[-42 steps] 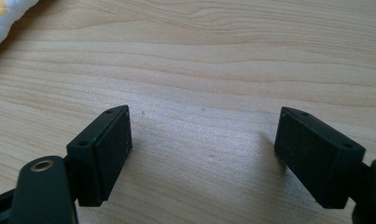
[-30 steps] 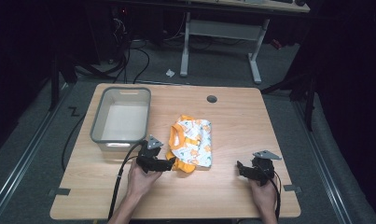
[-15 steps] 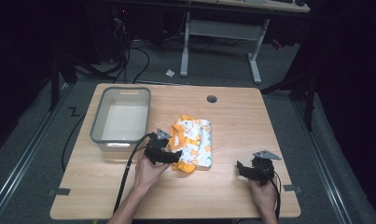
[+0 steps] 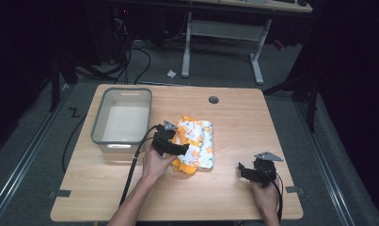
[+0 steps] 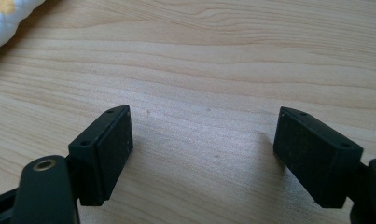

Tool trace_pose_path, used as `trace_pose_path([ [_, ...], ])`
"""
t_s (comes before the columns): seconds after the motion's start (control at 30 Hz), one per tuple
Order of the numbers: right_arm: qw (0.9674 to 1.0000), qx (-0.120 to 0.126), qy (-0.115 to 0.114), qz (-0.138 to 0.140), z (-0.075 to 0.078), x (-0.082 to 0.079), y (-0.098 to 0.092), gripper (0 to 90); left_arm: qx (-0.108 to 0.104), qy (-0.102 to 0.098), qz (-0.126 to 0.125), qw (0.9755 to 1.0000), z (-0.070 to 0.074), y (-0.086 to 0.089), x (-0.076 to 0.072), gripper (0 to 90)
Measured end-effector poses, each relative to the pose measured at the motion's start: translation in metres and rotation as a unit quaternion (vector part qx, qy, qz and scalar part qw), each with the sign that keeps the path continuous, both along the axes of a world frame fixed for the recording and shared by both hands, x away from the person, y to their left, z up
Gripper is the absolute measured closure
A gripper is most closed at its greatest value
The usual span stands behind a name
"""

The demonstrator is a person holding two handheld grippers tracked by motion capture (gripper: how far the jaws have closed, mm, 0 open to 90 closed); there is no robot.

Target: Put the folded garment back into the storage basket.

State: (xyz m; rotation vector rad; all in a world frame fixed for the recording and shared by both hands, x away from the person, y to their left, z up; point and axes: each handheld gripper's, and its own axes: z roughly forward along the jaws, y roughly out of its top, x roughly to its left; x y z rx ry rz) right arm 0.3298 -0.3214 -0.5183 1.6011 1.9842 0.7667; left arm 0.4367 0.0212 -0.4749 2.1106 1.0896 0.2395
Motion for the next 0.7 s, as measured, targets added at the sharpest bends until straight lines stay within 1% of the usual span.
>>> trace_pose_path([
  [0.1, 1.0000, 0.000, 0.001, 0.000, 0.000, 0.000, 0.000, 19.9, 0.009, 0.007, 0.008, 0.9999, -0.003, -0.003, 0.009, 13.9],
  [0.13, 1.0000, 0.000, 0.001, 0.000, 0.000, 0.000, 0.000, 19.9, 0.009, 0.011, 0.010, 0.9999, -0.005, -0.004, 0.013, 13.8],
  [0.33, 1.0000, 0.000, 0.001, 0.000, 0.000, 0.000, 0.000, 19.9, 0.012, 0.018, 0.022, 0.9995, -0.013, -0.010, 0.028, 14.4],
  [0.47, 1.0000, 0.000, 0.000, -0.002, 0.000, 0.000, 0.000, 19.9, 0.021, 0.023, 0.019, 0.9993, -0.022, -0.016, 0.032, 17.1],
  [0.6, 1.0000, 0.000, 0.000, -0.002, 0.000, 0.000, 0.000, 19.9, 0.018, 0.031, 0.030, 0.9989, -0.028, -0.016, 0.036, 20.4],
  [0.7, 1.0000, 0.000, 0.000, -0.002, 0.000, 0.000, 0.000, 19.9, 0.027, 0.038, 0.033, 0.9984, -0.032, -0.016, 0.038, 20.6],
])
